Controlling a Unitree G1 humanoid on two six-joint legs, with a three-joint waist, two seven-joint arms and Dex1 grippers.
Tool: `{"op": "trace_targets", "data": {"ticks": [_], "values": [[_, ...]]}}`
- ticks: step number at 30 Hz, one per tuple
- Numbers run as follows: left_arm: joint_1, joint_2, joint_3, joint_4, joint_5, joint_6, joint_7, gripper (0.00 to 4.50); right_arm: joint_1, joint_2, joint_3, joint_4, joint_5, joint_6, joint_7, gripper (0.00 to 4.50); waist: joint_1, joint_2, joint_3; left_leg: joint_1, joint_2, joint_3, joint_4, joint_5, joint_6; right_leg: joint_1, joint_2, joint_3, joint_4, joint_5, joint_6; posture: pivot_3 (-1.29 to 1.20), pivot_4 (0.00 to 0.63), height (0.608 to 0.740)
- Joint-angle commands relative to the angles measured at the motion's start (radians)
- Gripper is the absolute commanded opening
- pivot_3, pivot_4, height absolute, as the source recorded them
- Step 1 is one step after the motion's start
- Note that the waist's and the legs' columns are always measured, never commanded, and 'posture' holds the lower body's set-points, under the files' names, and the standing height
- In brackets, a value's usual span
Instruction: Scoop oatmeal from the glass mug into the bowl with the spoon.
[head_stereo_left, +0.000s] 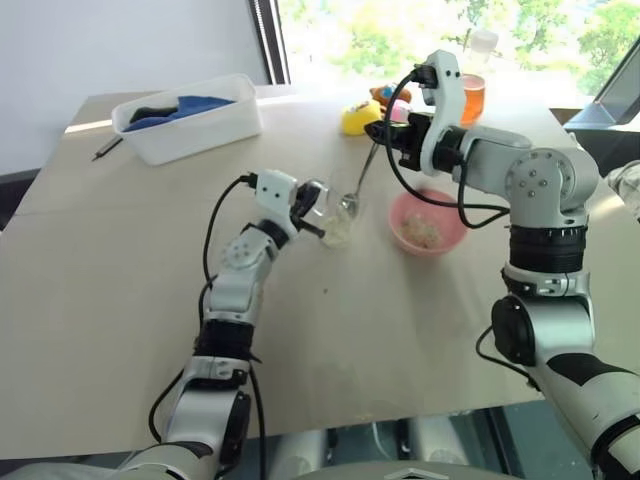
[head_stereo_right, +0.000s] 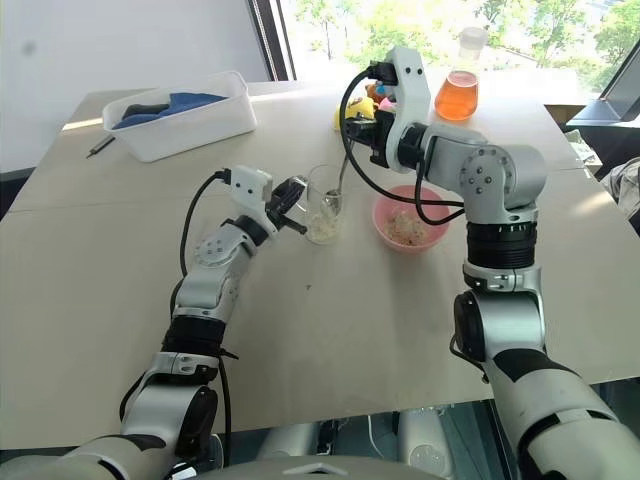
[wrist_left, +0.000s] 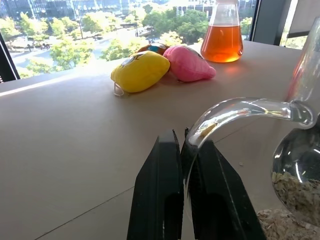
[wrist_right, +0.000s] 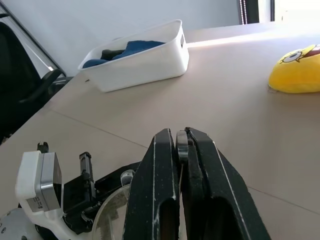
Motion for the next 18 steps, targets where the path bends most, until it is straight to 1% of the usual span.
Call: {"op": "trace_targets", "data": {"ticks": [1, 4, 7, 11, 18], "values": [[0.006, -0.006, -0.023, -0.011, 0.011, -0.005, -0.009, 0.04, -0.040, 0.014, -0.095, 0.000, 0.040, 0.033, -0.051, 0.00, 0.001, 0.000, 0.000, 0.000, 0.000, 0.000, 0.000, 0.000, 0.000, 0.000, 0.000, 0.000, 0.000, 0.000, 0.000, 0.00, 0.150, 0.740], [0.007, -0.011, -0.020, -0.010, 0.010, -0.024, -0.008, 0.04, -0.043, 0.026, -0.154, 0.012, 0.067, 0.076, -0.091, 0.00, 0.001, 0.000, 0.000, 0.000, 0.000, 0.000, 0.000, 0.000, 0.000, 0.000, 0.000, 0.000, 0.000, 0.000, 0.000, 0.00, 0.150, 0.740], [0.007, -0.023, -0.016, -0.015, 0.003, -0.040, -0.007, 0.04, -0.047, 0.013, -0.196, 0.007, 0.081, 0.104, -0.123, 0.00, 0.001, 0.000, 0.000, 0.000, 0.000, 0.000, 0.000, 0.000, 0.000, 0.000, 0.000, 0.000, 0.000, 0.000, 0.000, 0.00, 0.150, 0.740], [0.004, -0.038, -0.013, -0.011, -0.003, -0.063, -0.014, 0.04, -0.074, 0.024, -0.337, 0.031, 0.123, 0.151, -0.226, 0.00, 0.004, 0.000, 0.000, -0.001, 0.000, 0.000, 0.000, 0.000, 0.000, 0.000, 0.000, 0.000, 0.000, 0.000, 0.000, 0.00, 0.150, 0.740], [-0.021, -0.070, -0.001, 0.048, -0.011, -0.154, -0.029, 0.04, -0.107, 0.041, -0.540, 0.048, 0.187, 0.224, -0.390, 0.00, 0.003, 0.000, 0.000, -0.001, 0.000, 0.000, 0.000, 0.000, 0.000, 0.000, 0.000, 0.000, 0.000, 0.000, 0.000, 0.00, 0.150, 0.740]]}}
